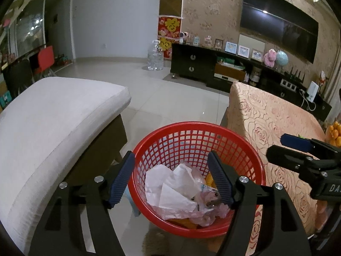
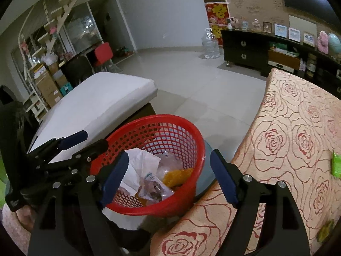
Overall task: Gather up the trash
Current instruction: 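Move both grippers back to the table toward the foam scrubber, then grasp the yellow-green foam scrubber with the right gripper and lift it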
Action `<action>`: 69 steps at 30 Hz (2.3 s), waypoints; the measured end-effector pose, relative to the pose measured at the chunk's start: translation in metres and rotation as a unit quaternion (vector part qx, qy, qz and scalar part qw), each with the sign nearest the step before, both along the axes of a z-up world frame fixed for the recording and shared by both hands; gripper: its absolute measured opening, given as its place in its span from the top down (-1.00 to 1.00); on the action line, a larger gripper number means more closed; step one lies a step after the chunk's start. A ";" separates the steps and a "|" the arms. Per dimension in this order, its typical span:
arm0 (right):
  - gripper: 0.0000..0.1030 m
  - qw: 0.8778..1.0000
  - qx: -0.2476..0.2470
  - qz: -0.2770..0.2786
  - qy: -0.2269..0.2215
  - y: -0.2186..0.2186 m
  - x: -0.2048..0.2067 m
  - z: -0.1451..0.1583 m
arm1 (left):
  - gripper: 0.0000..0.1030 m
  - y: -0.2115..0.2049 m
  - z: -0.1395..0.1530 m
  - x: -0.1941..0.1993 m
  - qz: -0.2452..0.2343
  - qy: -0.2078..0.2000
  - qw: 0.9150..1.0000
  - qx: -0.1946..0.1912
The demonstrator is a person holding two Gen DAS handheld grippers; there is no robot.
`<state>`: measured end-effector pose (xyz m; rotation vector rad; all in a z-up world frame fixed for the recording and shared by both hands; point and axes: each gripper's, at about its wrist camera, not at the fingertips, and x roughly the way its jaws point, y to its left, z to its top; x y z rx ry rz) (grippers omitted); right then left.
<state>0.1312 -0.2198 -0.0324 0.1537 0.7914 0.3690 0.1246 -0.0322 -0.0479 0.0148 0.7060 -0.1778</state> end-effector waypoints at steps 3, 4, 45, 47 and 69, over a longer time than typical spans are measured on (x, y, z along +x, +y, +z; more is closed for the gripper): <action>-0.48 1.000 0.000 -0.011 -0.005 -0.009 -0.004 0.004 | -0.35 0.000 0.001 0.000 -0.001 -0.003 1.000 -0.002; -0.48 1.000 -0.002 -0.018 -0.007 -0.013 -0.007 0.005 | -0.36 -0.001 0.002 -0.001 -0.002 -0.003 1.000 -0.003; -0.59 0.926 -0.058 -0.365 0.078 -0.268 -0.114 -0.083 | -0.41 -0.083 0.013 -0.030 -0.116 -0.025 0.993 -0.021; -0.59 0.926 -0.068 -0.362 0.085 -0.264 -0.110 -0.091 | -0.41 -0.083 0.012 -0.030 -0.116 -0.024 0.993 -0.021; -0.04 0.922 -0.098 -0.361 0.100 -0.265 -0.107 -0.109 | -0.41 -0.084 -0.003 -0.021 -0.110 -0.015 0.994 -0.015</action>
